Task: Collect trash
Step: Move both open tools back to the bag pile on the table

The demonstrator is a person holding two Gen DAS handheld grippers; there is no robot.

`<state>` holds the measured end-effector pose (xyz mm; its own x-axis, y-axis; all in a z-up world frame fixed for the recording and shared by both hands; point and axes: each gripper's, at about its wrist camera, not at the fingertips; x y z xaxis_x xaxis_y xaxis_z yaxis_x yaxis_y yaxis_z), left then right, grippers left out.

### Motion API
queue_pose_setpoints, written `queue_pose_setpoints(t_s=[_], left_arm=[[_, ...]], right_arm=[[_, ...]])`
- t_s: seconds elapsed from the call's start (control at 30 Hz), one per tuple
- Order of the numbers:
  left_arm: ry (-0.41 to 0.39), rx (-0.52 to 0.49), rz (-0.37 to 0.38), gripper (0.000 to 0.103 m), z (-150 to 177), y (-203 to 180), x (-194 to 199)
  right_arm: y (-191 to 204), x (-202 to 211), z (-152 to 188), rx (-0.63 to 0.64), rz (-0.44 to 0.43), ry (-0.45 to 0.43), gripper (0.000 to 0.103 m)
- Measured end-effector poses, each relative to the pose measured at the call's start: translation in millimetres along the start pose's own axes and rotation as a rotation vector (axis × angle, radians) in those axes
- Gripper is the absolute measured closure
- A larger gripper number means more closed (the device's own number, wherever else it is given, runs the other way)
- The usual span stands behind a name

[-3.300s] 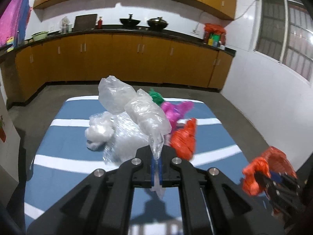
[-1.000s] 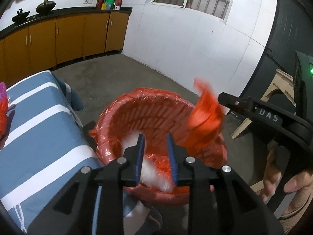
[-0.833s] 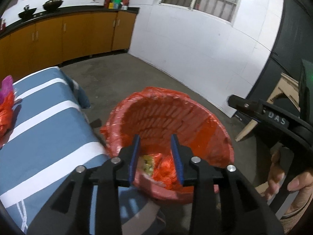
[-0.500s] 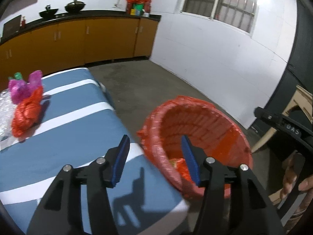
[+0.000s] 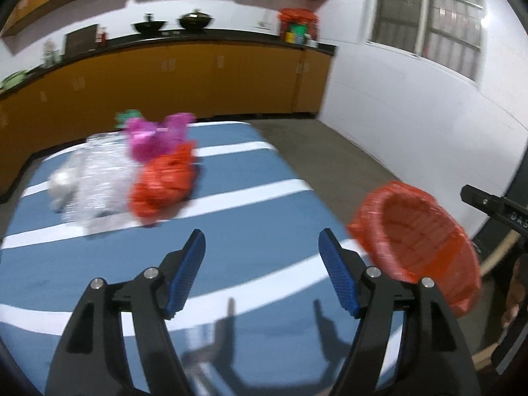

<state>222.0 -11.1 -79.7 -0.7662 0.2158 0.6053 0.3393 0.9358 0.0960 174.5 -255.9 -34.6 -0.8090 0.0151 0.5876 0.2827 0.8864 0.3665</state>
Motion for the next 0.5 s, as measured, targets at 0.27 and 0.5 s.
queue_pose_setpoints(t_s=[0.27,0.5], left_arm=[[0.010,0.110,-0.209,0.030,30.6,90.6,27.0],[0.020,0.217,-0.337,0.027,58.6,158.8,44.9]], right_arm=[[90.1,-30.7,23.5,0.137,-0.113,0.068,0.053],[175.8,-69.4,52.3,0.239,-0.207,0.154,0.047]])
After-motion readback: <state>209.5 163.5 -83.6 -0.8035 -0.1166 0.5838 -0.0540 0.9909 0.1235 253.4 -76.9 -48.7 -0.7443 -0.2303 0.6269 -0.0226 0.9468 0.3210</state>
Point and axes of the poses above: each gripper's, at about its wrist camera, not at the fingertips, and x roughly against the way its jaws point, y to its left, z to its underside, and after that the axes turned 15 degrees about -x, right-handed
